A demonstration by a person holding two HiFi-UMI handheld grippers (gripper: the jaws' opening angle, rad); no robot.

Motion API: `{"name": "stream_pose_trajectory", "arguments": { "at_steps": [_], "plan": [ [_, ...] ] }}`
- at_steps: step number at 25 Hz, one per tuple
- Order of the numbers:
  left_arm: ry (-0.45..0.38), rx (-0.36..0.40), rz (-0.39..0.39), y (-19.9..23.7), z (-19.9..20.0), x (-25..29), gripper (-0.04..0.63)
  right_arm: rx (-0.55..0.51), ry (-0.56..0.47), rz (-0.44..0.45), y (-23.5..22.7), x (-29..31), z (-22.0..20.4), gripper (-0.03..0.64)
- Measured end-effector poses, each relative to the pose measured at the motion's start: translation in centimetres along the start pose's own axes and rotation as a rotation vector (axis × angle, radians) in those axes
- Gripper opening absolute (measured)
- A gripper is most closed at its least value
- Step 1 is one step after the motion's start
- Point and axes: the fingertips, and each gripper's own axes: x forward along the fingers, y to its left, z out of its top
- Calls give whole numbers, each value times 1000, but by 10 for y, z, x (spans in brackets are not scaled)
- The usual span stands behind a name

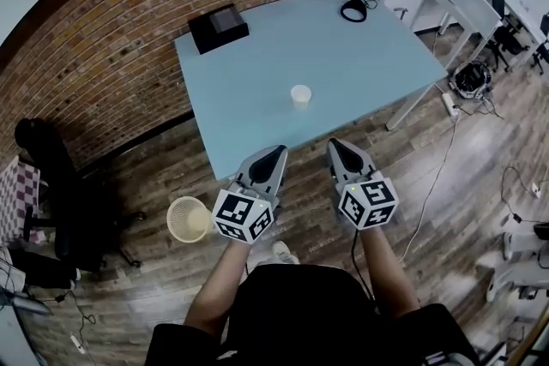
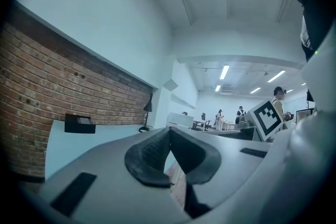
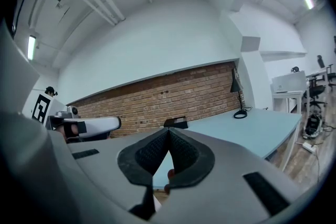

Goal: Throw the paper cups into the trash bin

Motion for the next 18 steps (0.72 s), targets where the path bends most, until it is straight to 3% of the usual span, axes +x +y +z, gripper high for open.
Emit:
{"name": "stream_pose_trajectory", "arguments": {
  "at_steps": [12, 18],
  "plan": [
    [-6, -53, -42, 35, -4, -3, 9, -23, 12, -48, 8, 38, -15, 5],
    [10, -61, -8, 46, -13, -4, 9, -3, 35, -21, -4, 49, -29, 5]
  ]
}}
